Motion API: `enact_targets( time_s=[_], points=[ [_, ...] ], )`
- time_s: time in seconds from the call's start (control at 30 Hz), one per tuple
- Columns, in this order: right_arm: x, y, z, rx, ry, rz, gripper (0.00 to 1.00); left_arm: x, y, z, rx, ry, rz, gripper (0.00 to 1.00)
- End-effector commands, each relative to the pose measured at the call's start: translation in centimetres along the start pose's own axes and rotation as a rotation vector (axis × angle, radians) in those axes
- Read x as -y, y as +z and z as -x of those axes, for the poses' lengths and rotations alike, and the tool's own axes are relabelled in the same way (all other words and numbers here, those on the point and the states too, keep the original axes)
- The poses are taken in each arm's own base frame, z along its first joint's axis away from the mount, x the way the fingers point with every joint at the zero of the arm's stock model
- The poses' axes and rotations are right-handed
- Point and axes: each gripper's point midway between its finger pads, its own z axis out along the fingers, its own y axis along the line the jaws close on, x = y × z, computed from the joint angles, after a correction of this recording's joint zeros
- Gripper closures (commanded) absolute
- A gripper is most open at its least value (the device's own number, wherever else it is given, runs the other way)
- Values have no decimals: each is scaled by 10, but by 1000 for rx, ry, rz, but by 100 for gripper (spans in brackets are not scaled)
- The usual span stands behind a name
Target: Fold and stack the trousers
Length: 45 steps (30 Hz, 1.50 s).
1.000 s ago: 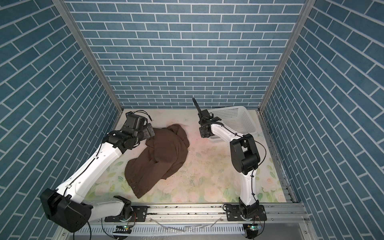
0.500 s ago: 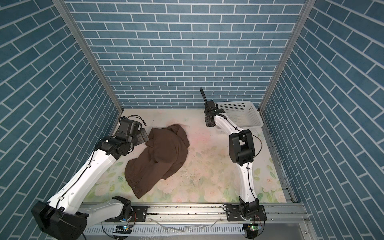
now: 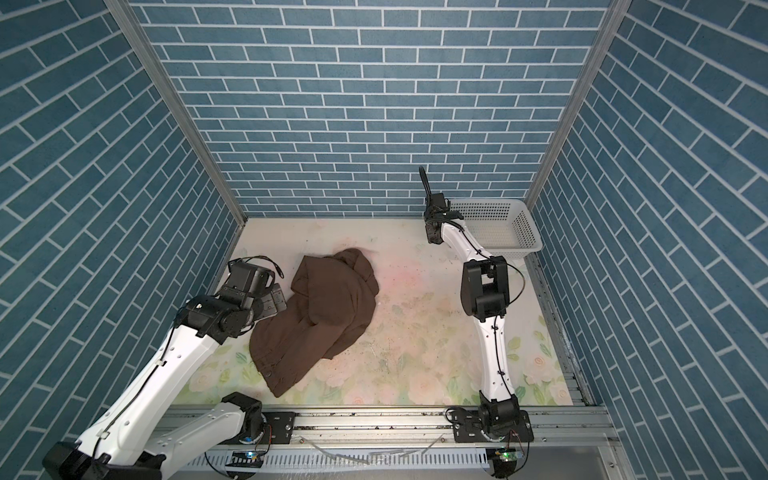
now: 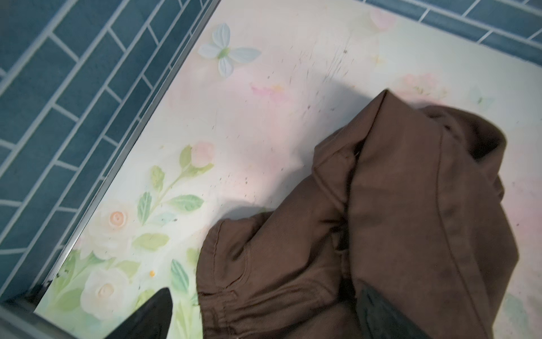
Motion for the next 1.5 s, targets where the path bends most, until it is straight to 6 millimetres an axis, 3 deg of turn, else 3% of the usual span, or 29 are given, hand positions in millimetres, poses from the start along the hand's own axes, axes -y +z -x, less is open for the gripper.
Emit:
enact_targets(
  time_s=[0.0, 0.07, 0.2, 0.27, 0.4, 0.57, 0.73, 0.8, 0.93, 1.0, 1.03, 1.13, 1.2, 1.27, 1.37, 1.47],
  points=[
    [3, -29, 23, 89, 15, 21, 32, -19, -6, -32, -96, 20, 18, 1],
    [1, -55, 32, 147, 31, 32, 25, -16, -5, -49, -151, 25, -24, 1],
    [-10, -129, 47, 290, 34, 52, 18, 7, 9, -90, -278, 18, -156, 1],
    [-26, -162, 47, 340, 22, 104, 15, 21, 16, -114, -325, 37, -191, 1],
    [-79, -204, 31, 356, -6, 317, 12, 51, 19, -146, -354, 163, -225, 1],
    [-151, -219, -1, 287, 49, 718, 12, 73, 28, -166, -404, 331, -210, 1],
    [-197, -198, -32, 136, 72, 834, 12, 74, 46, -174, -415, 386, -162, 1],
    [-214, -193, -41, 91, 79, 879, 13, 73, 49, -172, -414, 400, -140, 15],
    [-250, -184, -52, 5, 73, 948, 13, 74, 50, -163, -437, 362, -153, 75],
    [-268, -182, -56, -20, 62, 974, 14, 72, 47, -150, -440, 333, -167, 96],
    [-276, -181, -57, -32, 59, 988, 15, 70, 43, -139, -431, 321, -166, 100],
    [-301, -178, -61, -74, 64, 1031, 17, 65, 29, -104, -370, 309, -172, 100],
    [-320, -173, -65, -104, 66, 1063, 25, 61, 19, -84, -335, 300, -168, 100],
    [-337, -173, -67, -127, 53, 1091, 45, 55, 11, -67, -314, 277, -168, 100],
    [-345, -173, -60, -138, 52, 1105, 99, 46, 3, -44, -286, 237, -160, 100],
    [-330, -176, -33, -80, 45, 1074, 100, 42, -4, -17, -243, 194, -169, 100]
  ],
)
